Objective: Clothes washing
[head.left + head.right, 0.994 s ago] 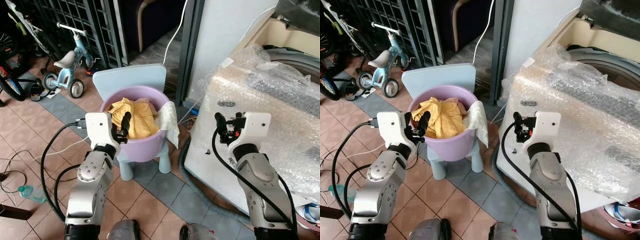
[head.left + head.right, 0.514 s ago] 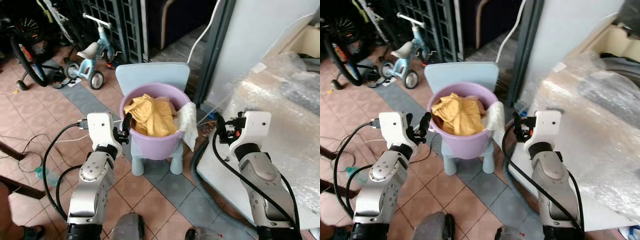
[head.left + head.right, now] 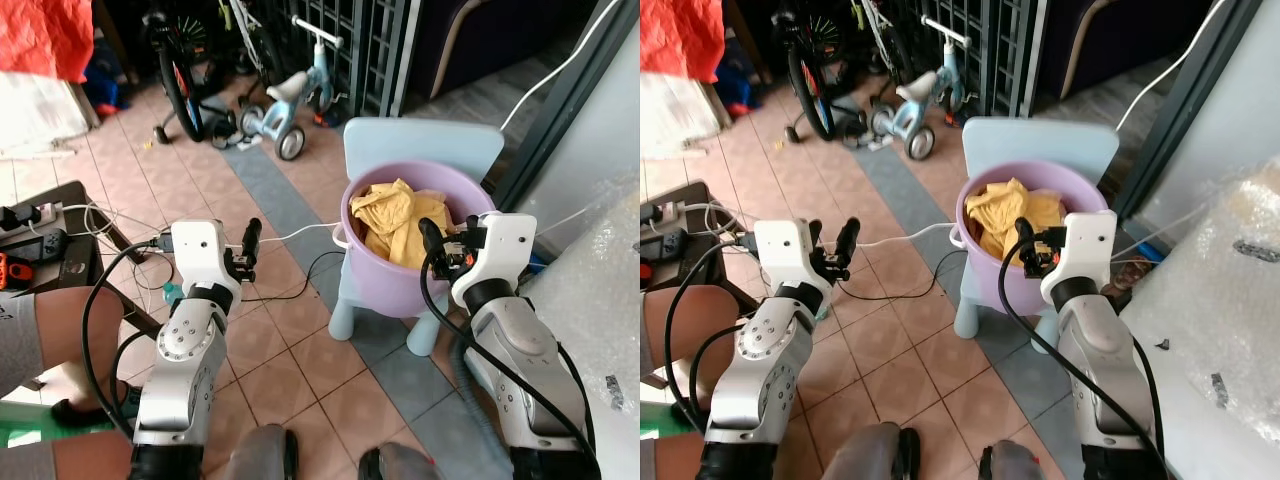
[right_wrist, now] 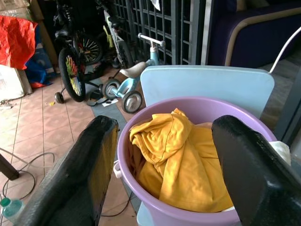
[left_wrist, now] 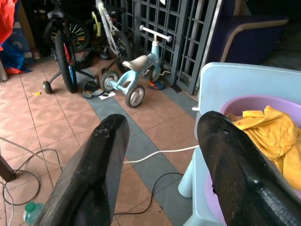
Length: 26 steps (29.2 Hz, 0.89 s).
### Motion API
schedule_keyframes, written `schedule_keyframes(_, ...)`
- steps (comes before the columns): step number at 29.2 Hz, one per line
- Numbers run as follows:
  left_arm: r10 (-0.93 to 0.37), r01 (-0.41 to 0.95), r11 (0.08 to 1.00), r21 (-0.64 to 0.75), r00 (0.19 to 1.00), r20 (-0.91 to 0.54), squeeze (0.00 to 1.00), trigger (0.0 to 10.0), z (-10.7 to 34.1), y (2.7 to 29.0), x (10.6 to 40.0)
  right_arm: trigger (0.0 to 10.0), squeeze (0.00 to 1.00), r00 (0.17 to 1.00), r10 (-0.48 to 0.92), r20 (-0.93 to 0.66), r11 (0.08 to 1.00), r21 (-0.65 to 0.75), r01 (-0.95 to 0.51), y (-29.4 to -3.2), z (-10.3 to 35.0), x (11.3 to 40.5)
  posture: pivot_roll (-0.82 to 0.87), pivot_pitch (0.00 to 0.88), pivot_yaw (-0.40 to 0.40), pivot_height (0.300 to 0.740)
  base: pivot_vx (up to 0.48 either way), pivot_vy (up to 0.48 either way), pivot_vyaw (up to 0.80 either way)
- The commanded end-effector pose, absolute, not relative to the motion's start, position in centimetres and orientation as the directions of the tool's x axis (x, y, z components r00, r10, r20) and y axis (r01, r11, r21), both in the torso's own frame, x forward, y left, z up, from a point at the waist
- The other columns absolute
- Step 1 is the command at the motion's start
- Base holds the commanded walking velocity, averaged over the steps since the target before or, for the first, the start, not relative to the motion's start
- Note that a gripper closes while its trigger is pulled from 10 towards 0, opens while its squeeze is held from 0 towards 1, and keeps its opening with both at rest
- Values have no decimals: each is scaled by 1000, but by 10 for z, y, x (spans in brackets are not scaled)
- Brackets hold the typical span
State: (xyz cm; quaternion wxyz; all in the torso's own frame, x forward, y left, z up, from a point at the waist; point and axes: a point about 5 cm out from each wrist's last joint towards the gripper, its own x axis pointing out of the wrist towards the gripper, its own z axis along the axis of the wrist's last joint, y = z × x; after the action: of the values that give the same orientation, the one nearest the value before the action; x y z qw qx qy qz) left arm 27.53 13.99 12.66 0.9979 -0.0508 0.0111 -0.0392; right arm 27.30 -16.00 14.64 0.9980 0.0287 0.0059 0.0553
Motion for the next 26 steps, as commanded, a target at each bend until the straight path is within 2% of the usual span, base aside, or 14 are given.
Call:
schedule_keyframes(1,-86,84,991,-108,996,-11,0,10000,127,136,276,10000,0,996,90,1,994,55,-90,-163,149,273,-29,126,36,740,337,0,0)
schedule_keyframes(7,-90,88,989,-115,996,-9,0,10000,127,135,276,10000,0,999,51,3,998,45,-51,-167,150,276,-31,123,36,740,407,0,0)
schedule_keyframes(11,-83,80,990,-119,996,-15,0,10000,126,136,277,10000,0,999,47,7,998,50,-47,-168,150,277,-32,123,36,740,442,0,-738)
schedule_keyframes(20,-64,60,992,-112,997,-37,0,10000,122,137,278,10000,0,997,69,16,997,31,-70,-163,151,278,-31,122,34,740,439,0,0)
schedule_keyframes(26,-30,24,994,-105,998,-54,0,10000,121,138,278,10000,0,991,128,-24,991,28,-127,-157,145,278,-26,122,32,740,42,0,0)
